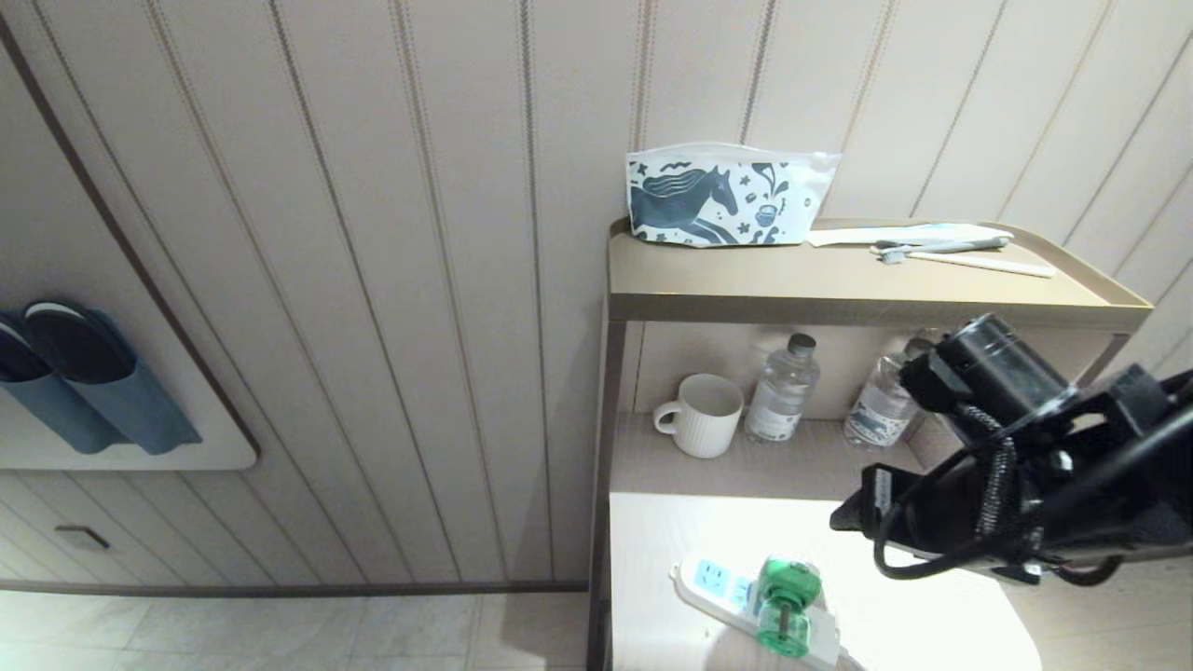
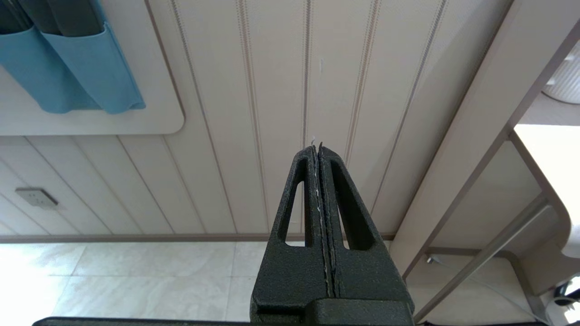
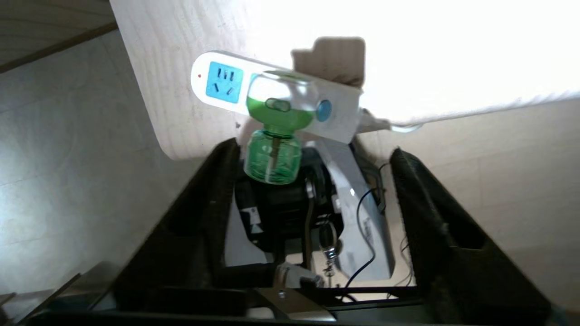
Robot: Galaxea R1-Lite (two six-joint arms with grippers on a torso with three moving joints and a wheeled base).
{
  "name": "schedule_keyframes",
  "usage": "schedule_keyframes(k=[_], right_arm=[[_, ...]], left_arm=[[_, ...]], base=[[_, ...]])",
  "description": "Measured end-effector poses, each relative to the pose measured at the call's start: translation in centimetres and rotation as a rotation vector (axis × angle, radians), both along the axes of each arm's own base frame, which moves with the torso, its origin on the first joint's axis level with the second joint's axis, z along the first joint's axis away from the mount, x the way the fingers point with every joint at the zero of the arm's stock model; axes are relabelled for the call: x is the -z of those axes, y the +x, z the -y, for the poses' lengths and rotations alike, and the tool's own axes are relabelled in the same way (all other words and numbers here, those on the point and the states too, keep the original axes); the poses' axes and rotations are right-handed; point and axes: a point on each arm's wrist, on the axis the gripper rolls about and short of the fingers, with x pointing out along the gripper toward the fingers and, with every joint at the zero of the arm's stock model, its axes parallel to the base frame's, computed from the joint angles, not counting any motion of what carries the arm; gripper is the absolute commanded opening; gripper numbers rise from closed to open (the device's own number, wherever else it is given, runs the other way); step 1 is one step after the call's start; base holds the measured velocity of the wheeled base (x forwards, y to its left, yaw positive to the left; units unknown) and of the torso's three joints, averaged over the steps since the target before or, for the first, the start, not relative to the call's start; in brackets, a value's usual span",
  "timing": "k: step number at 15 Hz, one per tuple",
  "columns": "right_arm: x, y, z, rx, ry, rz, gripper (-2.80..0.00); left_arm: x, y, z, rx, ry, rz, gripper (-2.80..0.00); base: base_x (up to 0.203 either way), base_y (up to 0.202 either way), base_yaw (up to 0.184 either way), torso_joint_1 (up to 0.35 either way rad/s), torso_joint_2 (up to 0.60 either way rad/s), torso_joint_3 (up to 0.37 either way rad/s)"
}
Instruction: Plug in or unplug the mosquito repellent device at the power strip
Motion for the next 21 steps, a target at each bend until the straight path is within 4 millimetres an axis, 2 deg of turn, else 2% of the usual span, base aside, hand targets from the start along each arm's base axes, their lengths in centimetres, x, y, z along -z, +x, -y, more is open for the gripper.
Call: schedule_keyframes(k=[7,10,11,14,17,19,21], right_arm=[[-5.5,-6.8,4.6,-0.04,-0.088,0.241,-2.8],[-6.7,-10.6,7.5,-0.041,-0.173,0.3,-2.8],[-6.5,-12.1,8.4,-0.046,-0.202,0.308,-2.8],[-4.3,-16.7,10.1,-0.069,-0.315,0.331,-2.8],[-0.3,-20.7,10.7,-0.091,-0.405,0.355,-2.8],[3.3,-22.3,10.6,-0.096,-0.463,0.366,-2.8],[6.0,-22.9,10.5,-0.124,-0.514,0.42,-2.8]], left_arm=[[0.0,0.0,0.0,0.0,0.0,0.0,-2.8],[0.0,0.0,0.0,0.0,0.0,0.0,-2.8],[0.0,0.0,0.0,-0.001,0.0,0.0,-2.8],[0.0,0.0,0.0,-0.001,0.0,0.0,-2.8],[0.0,0.0,0.0,0.0,0.0,0.0,-2.8],[0.0,0.0,0.0,-0.001,0.0,0.0,-2.8],[0.0,0.0,0.0,-0.001,0.0,0.0,-2.8]], base=[[0.0,0.0,0.0,0.0,0.0,0.0],[0.0,0.0,0.0,0.0,0.0,0.0],[0.0,0.0,0.0,0.0,0.0,0.0],[0.0,0.0,0.0,0.0,0.0,0.0],[0.0,0.0,0.0,0.0,0.0,0.0],[0.0,0.0,0.0,0.0,0.0,0.0],[0.0,0.0,0.0,0.0,0.0,0.0]])
